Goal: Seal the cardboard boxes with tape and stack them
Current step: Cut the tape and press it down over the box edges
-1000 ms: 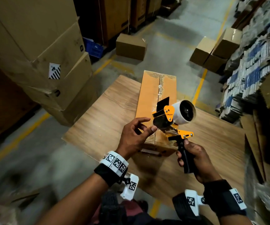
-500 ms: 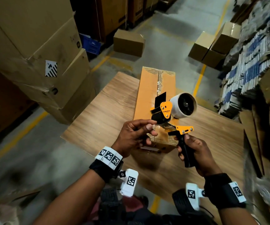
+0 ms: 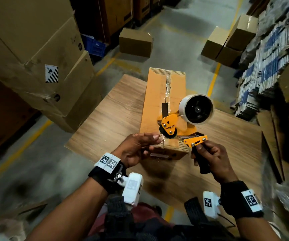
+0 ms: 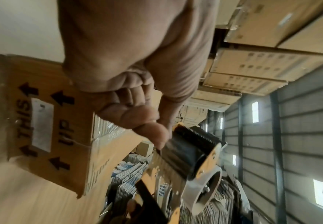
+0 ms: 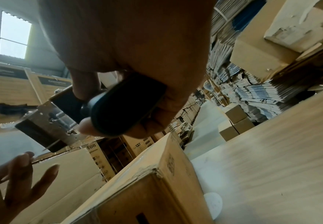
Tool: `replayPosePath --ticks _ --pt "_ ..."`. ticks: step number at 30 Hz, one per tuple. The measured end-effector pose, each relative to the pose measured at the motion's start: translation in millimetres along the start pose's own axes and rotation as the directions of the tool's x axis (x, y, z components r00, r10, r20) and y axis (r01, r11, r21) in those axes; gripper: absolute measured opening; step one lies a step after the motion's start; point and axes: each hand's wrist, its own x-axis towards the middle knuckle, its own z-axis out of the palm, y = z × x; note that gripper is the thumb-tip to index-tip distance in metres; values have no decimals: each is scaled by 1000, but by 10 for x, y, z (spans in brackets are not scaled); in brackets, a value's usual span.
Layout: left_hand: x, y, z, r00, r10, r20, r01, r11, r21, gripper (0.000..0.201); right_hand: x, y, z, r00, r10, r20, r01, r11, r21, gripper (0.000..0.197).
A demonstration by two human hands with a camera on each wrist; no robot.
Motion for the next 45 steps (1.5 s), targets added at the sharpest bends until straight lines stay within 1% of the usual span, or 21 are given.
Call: replayPosePath --ticks 3,5,7,9,11,13,15,17,19,23,25,29,34,36,41,43,45 --pt "-4 118 -60 997 -75 37 69 989 131 23 -35 3 -8 1000 -26 12 26 999 -42 24" --pt "11 220 -81 997 -63 38 51 965 256 29 -78 37 -20 999 -35 34 37 998 -49 17" --pt "59 319 -123 1000 -20 9 15 922 388 31 -119 77 -31 997 -42 62 47 996 -78 17" --pt "126 387 -164 1000 -1 16 -7 857 515 27 -121 72 -17 995 -65 70 73 989 -125 15" --pt "223 422 -203 999 29 15 -31 769 638 27 -65 25 20 987 -136 82 148 973 -176 10" --pt "308 479 -288 995 92 -25 -44 677 735 26 15 6 11 971 -208 121 232 943 -239 11" --pt "319 576 -450 985 149 -89 -25 630 776 29 94 20 -100 966 -226 125 253 926 -279 16" --pt "292 693 -645 980 160 -119 -5 615 788 35 140 36 -242 966 -229 118 255 916 -310 13" --pt "267 755 -782 987 132 -92 -4 590 807 36 160 62 -304 962 -232 146 268 904 -332 13" --pt "312 693 -889 989 126 -75 -7 551 834 36 243 115 -215 956 -221 192 278 888 -367 26" --pt "338 636 -943 990 131 -56 -25 548 836 33 279 126 -187 955 -209 211 277 882 -381 28" --pt "360 562 -1029 987 162 9 -101 571 815 35 309 184 -198 953 -178 244 271 859 -434 28" --pt "404 472 -1079 978 205 41 -154 576 803 32 379 291 -239 952 -130 278 255 837 -485 30" --pt "444 414 -1120 974 216 60 -180 591 786 32 394 332 -245 951 -104 291 245 827 -505 32" --pt "559 182 -1184 969 242 45 -196 644 739 33 422 371 -263 948 -44 314 217 811 -544 38" --pt "615 119 -1189 972 230 43 -189 662 726 34 444 348 -253 946 -27 323 214 801 -558 38" --pt "634 123 -1157 980 191 52 -170 676 717 33 448 317 -244 944 -5 331 201 804 -560 37"
